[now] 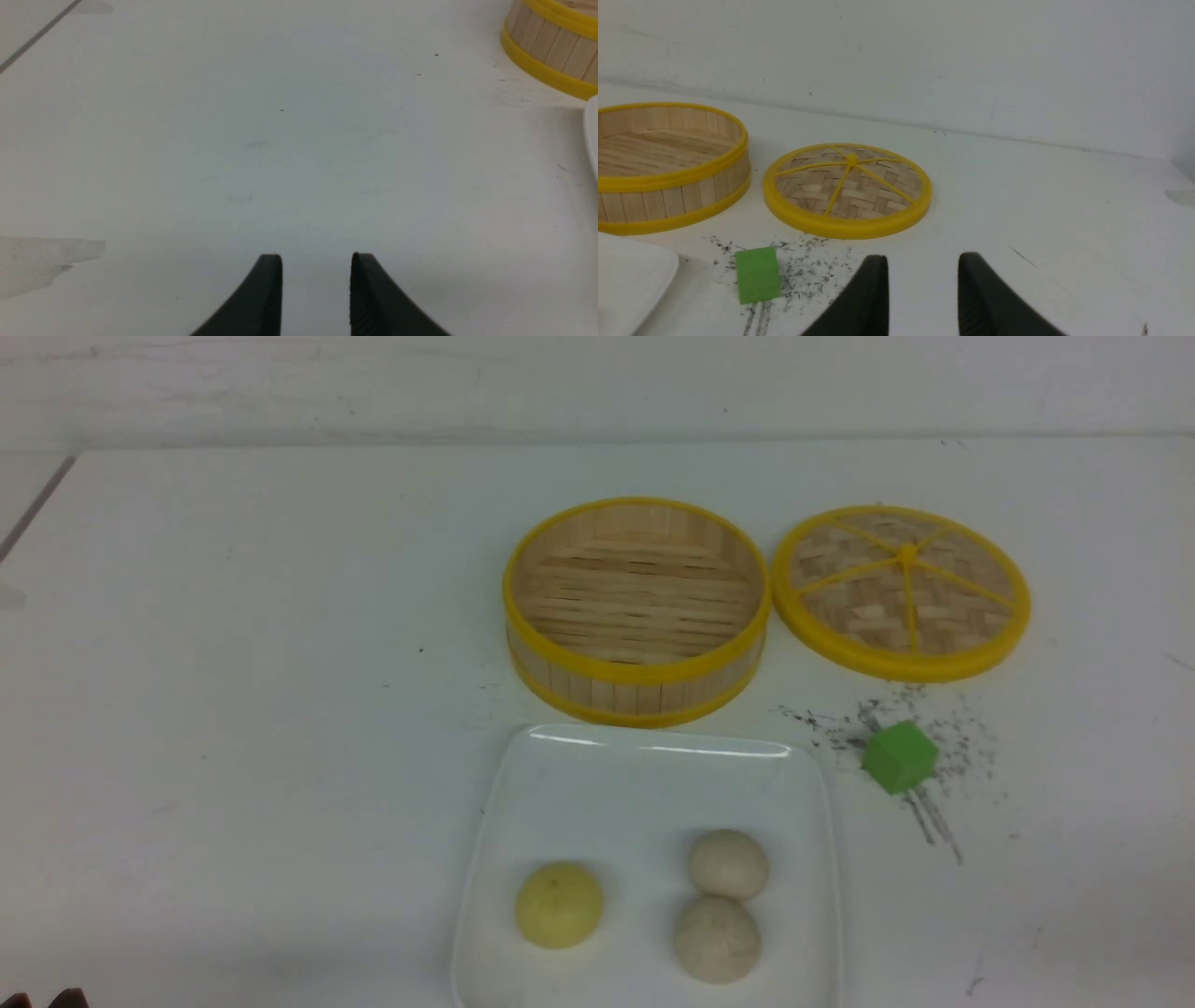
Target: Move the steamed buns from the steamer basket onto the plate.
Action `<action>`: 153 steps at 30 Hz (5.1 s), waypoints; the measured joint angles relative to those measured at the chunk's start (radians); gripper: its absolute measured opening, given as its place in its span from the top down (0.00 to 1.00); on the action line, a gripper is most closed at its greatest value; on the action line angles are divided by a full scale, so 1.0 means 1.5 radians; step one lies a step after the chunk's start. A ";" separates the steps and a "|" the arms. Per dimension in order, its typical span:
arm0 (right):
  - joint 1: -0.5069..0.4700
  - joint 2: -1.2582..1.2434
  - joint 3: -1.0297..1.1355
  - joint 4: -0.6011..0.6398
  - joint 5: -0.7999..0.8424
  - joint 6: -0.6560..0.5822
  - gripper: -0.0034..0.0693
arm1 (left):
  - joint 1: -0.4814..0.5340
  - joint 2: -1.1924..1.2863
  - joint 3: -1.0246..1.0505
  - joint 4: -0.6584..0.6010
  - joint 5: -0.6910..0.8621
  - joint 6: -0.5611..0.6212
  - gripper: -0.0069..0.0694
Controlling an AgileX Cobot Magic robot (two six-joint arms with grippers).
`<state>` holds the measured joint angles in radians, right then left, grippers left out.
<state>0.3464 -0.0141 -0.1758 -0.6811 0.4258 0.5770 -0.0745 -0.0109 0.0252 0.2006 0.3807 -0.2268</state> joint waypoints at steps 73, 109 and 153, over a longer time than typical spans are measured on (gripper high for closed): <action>-0.095 0.000 0.128 0.350 0.000 -0.307 0.62 | 0.000 0.000 0.000 0.000 0.001 0.000 0.59; -0.269 0.000 0.128 0.426 -0.012 -0.262 0.62 | 0.000 0.000 0.000 0.000 0.001 0.000 0.59; -0.269 0.000 0.128 0.426 -0.012 -0.263 0.62 | 0.000 0.000 0.000 0.000 0.001 0.000 0.59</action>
<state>-0.0567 -0.0141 0.0166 -0.0421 0.4080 0.1832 -0.0745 -0.0109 0.0252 0.2006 0.3815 -0.2268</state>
